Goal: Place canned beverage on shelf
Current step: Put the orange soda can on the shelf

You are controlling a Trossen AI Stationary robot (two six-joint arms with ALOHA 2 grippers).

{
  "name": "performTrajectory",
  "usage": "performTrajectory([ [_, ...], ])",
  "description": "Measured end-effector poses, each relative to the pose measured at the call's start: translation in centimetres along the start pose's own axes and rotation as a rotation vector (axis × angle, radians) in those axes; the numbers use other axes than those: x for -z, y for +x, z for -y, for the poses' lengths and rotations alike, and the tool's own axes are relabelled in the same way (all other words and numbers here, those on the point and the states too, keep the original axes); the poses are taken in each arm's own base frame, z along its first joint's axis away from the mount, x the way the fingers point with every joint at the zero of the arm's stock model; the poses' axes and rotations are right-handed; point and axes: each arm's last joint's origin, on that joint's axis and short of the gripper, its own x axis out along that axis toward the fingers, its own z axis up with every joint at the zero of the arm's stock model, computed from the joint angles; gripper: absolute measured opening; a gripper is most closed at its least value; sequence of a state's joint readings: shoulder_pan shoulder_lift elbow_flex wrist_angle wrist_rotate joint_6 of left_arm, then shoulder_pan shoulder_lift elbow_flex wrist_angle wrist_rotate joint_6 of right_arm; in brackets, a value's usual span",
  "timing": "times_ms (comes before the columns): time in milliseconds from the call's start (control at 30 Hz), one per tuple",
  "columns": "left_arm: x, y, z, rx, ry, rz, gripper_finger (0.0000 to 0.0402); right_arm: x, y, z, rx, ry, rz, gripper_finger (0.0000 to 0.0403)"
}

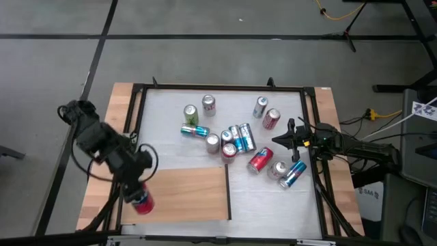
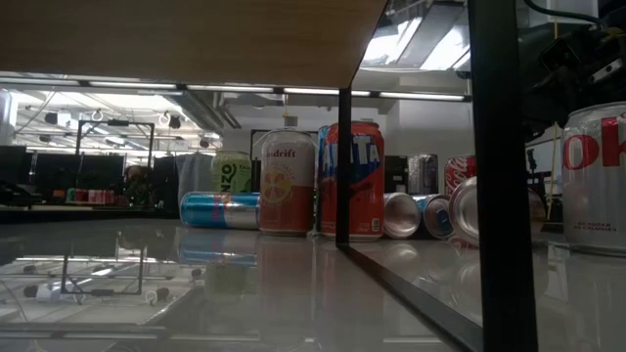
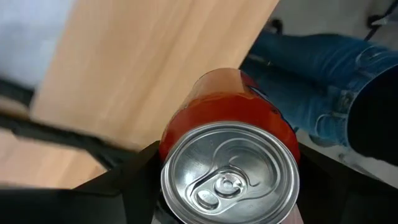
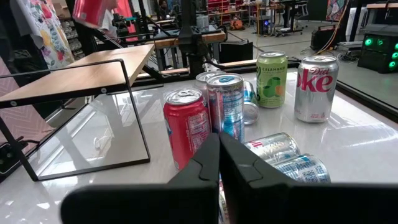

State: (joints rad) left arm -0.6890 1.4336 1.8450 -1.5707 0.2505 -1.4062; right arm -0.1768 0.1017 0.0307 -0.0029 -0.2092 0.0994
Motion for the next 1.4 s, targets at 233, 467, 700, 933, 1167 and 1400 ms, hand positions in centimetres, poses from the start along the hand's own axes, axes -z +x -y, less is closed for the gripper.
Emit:
performTrajectory([
  [233,2.0,3.4,1.9,-0.11,-0.033,-0.009,0.0275,0.0,0.0,0.0,0.0,0.0,0.0,0.0003],
  [467,3.2,5.7,2.9,-0.18,-0.037,0.03,0.0275,0.0,0.0,0.0,0.0,0.0,0.0,0.0003],
  [700,4.5,6.0,2.8,-0.19,-0.094,0.028,0.0275,0.0,0.0,0.0,0.0,0.0,0.0,0.0003],
  [933,5.1,6.3,2.7,-0.203,-0.162,0.023,0.0275,0.0,0.0,0.0,0.0,0.0,0.0,0.0003],
  [1167,4.9,7.0,2.4,-0.229,-0.21,0.049,0.0275,0.0,0.0,0.0,0.0,0.0,0.0,0.0003],
  [1400,4.9,7.0,2.4,-0.227,-0.245,0.06,0.0275,0.0,0.0,0.0,0.0,0.0,0.0,0.0003],
])
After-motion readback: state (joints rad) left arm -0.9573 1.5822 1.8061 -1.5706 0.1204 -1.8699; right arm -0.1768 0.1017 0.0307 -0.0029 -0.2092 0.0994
